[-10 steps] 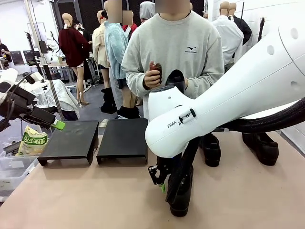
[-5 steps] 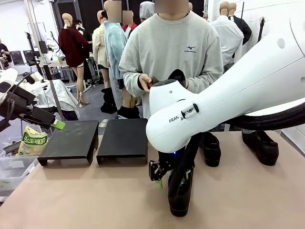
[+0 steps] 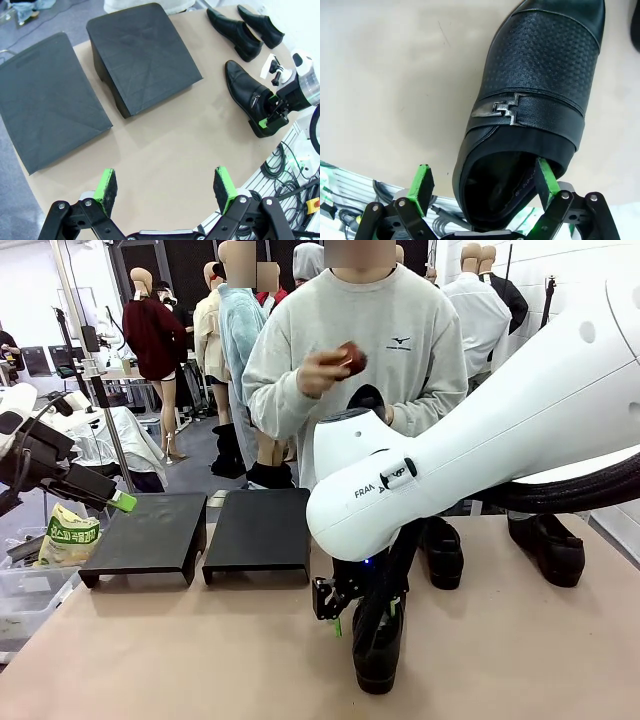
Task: Organize the shoes by placing them on the stand.
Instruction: Place the Shoe from the middle of the table onto the Shoes Stand.
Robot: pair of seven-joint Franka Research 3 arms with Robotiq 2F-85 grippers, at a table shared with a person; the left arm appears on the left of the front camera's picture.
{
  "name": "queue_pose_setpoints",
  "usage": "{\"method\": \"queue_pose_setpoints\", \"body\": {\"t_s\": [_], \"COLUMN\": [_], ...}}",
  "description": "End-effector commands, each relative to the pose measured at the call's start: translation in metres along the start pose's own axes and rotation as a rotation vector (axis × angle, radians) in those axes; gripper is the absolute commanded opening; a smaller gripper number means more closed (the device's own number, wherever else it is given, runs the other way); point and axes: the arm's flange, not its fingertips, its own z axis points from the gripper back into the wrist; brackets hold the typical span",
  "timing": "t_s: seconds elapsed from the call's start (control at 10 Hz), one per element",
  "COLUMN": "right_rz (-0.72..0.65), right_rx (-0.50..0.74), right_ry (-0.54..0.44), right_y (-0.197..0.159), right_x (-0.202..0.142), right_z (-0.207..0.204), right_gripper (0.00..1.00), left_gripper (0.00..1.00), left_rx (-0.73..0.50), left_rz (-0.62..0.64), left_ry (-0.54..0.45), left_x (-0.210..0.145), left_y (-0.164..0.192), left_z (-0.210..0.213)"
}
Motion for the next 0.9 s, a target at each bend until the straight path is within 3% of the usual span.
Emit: {"method": "queue_pose_setpoints", "body": {"t_s": [0.0, 0.1, 0.2, 0.4, 0.6, 0.8], "right_rz": [-0.014, 0.0, 0.051, 0.105, 0.027, -0.022], "right_rx": [0.0, 0.0, -0.035, 0.017, 0.019, -0.001], "right_ry": [-0.002, 0.0, -0.074, -0.161, -0.207, -0.094], "right_y": [0.001, 0.0, -0.008, -0.039, -0.086, -0.154], "right_x": [0.001, 0.0, -0.009, -0.037, -0.063, -0.089], "right_z": [-0.002, 0.0, 0.035, 0.085, 0.101, 0.09], "right_gripper": [1.0, 1.0, 1.0, 1.0, 1.0, 1.0], "left_gripper": [1.0, 1.0, 1.0, 1.0, 1.0, 1.0], "left_rx": [-0.01, -0.01, -0.01, -0.01, -0.01, -0.01], "left_rz": [0.003, 0.003, 0.003, 0.003, 0.003, 0.003], "left_ry": [-0.008, -0.008, -0.008, -0.008, -0.008, -0.008], "left_x": [0.0, 0.0, 0.0, 0.0, 0.0, 0.0], "left_y": [0.001, 0.001, 0.001, 0.001, 0.001, 0.001], "left_z": [-0.001, -0.001, -0.001, -0.001, -0.001, -0.001]}}
